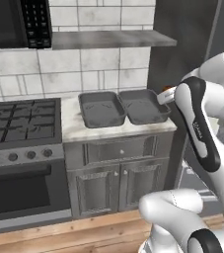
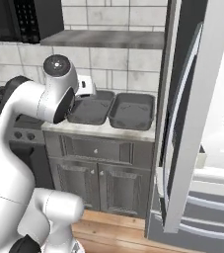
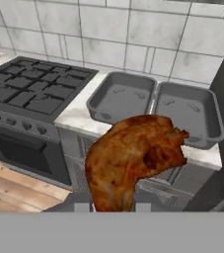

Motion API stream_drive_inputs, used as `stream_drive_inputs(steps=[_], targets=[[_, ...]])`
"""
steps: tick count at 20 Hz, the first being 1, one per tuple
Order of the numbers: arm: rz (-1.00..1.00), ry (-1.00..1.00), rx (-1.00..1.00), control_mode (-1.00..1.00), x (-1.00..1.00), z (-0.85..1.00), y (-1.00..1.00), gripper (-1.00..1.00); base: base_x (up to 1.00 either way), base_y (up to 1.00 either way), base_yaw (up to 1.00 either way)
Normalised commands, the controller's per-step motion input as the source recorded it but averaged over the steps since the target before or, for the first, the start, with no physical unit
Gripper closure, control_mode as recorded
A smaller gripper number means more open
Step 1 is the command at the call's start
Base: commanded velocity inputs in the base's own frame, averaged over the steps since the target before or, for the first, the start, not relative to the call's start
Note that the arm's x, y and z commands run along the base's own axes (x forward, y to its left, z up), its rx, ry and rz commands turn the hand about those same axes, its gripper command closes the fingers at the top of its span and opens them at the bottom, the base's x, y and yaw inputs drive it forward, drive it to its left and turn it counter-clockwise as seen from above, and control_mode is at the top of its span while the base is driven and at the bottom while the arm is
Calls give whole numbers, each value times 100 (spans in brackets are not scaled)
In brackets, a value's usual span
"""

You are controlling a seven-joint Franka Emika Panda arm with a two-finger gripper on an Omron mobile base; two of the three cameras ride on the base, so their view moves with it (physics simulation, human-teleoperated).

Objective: Place one lemon and one chicken drumstick in each tupperware on the nearby counter, to pack two identical lunches.

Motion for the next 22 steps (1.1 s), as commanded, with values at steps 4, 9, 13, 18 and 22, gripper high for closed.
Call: stream_drive_inputs(steps=[4,9,13,18,22], targets=[[0,0,0,100,0,0,0,100,86,8,-5],[0,0,0,100,0,0,0,100,62,33,-8],[0,0,0,100,0,0,0,100,60,35,-10],[0,0,0,100,0,0,0,100,57,35,-10],[0,0,0,100,0,0,0,100,32,29,-7]])
